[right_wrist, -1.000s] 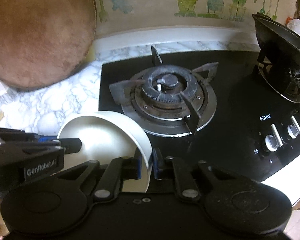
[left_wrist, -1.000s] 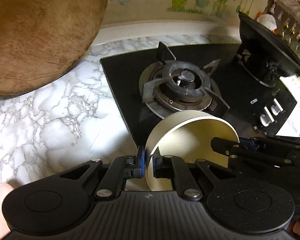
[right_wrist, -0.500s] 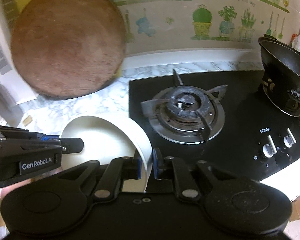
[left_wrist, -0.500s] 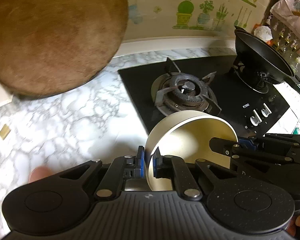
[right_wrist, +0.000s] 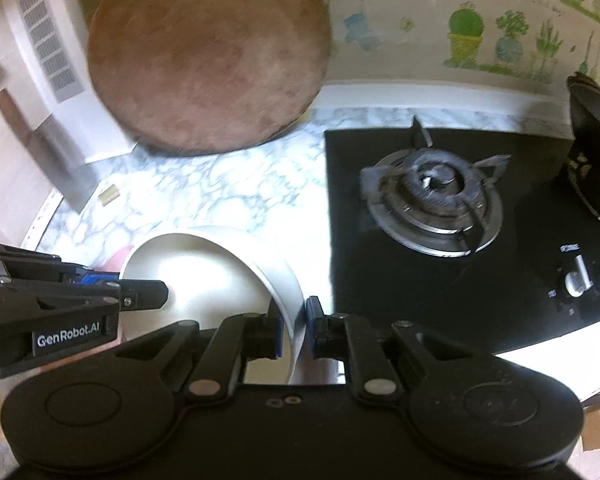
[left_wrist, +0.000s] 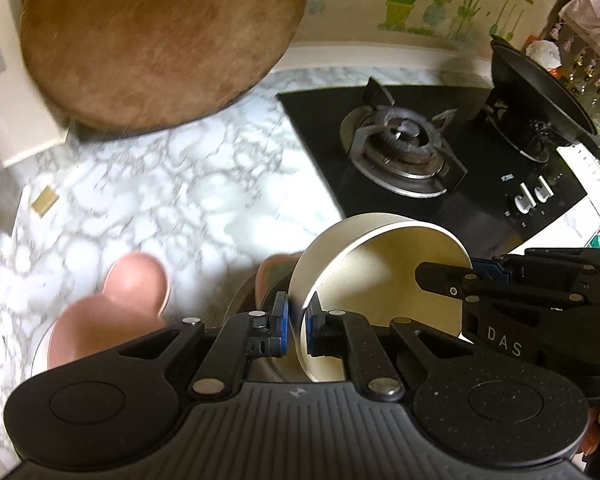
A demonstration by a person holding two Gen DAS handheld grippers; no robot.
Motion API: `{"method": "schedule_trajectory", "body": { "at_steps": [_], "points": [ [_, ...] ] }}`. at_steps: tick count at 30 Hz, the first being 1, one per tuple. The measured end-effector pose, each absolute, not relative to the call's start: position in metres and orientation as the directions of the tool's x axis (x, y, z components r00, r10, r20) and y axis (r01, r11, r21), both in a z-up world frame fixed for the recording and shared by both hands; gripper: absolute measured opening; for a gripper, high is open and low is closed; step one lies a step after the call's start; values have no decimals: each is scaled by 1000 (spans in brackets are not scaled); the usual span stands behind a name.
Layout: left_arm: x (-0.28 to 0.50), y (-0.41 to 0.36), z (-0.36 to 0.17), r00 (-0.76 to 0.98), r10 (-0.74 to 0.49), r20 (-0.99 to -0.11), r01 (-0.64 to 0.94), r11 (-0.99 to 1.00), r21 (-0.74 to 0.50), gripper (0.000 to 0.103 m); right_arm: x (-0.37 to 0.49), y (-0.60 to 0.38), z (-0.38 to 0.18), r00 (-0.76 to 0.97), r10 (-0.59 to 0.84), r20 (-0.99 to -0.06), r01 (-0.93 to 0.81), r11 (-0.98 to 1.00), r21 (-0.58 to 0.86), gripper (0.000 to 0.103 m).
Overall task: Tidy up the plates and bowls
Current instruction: 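Lift the cream bowl and lower it into the pink steel cup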
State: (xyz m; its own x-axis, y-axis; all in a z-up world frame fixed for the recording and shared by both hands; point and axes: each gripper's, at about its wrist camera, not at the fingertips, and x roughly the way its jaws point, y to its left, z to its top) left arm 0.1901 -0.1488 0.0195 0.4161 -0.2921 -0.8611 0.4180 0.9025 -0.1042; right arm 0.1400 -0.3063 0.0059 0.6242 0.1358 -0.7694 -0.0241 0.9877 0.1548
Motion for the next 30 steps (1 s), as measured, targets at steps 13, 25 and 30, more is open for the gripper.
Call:
{"method": "schedule_trajectory", "body": {
  "at_steps": [13, 25, 30],
  "points": [
    [207, -143, -17, 329, -268, -905, 385, 914, -130, 7, 157, -303, -29, 519, 196, -832, -17, 976, 219, 13],
    [214, -144, -30, 318, -277, -907, 389, 910, -142, 7, 169, -306, -42, 497, 207, -843, -30, 975, 222, 13],
    [213, -141, -28, 337, -287, -897, 401, 905, -139, 7, 171, -307, -42, 504, 209, -838, -43, 975, 217, 14]
  ]
}}
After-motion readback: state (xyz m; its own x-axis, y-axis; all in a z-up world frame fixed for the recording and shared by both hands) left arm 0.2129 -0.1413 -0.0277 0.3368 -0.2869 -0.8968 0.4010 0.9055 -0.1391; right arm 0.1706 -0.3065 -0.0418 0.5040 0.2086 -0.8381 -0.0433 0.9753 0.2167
